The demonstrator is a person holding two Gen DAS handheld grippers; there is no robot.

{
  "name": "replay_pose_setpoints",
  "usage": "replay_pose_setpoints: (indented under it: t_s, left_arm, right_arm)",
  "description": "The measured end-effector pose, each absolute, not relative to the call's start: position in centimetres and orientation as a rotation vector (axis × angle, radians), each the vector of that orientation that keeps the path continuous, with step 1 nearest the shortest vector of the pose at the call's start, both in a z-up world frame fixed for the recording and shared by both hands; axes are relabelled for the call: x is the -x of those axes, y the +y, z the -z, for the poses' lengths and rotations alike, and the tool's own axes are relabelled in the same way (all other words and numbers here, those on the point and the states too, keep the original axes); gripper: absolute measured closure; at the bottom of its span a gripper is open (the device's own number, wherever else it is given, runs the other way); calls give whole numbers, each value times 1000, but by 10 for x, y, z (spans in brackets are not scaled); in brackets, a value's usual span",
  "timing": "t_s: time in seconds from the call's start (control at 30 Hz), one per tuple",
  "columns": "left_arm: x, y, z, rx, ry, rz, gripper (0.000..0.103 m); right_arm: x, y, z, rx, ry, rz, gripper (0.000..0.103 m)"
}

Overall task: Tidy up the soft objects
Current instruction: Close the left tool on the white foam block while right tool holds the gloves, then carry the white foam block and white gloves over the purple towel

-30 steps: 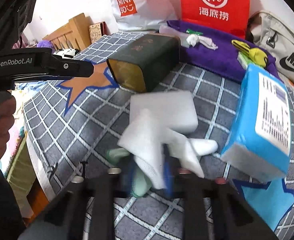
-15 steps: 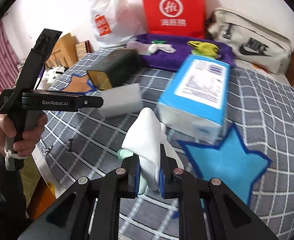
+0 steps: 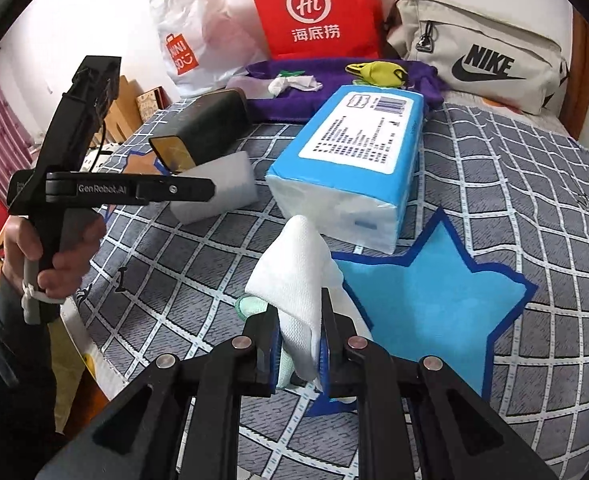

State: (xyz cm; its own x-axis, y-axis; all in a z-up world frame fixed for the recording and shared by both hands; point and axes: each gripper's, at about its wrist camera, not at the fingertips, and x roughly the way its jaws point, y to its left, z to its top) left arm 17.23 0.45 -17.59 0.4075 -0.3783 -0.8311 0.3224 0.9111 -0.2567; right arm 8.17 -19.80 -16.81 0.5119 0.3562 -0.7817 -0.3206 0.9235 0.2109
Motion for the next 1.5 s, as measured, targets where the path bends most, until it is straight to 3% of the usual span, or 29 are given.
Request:
replay_pose_setpoints:
  t_s: [0.23, 0.53, 0.57, 0.6, 0.7, 1.5]
  left_arm:
    - [-145, -3, 170, -57, 1043, 409, 28]
    - [-165, -17, 175, -130, 1011, 325, 28]
    - [-165, -19, 178, -153, 1016, 305, 33]
    - [-166, -21, 183, -177, 1029, 281, 50]
    - [-161, -18, 181, -148, 1015, 287, 53]
    - [-139, 28, 84, 41, 892, 169, 53]
  right_arm:
    - [-81, -206, 168, -61, 946, -404, 88]
    - [-82, -205, 169, -70, 945, -407, 88]
    - [-82, -205, 170, -76, 945, -405, 88]
    - [-83, -206, 171, -81, 945, -404, 88]
    - [-83, -205, 168, -72, 943, -396, 88]
    - [-96, -190, 71, -42, 758, -416, 89]
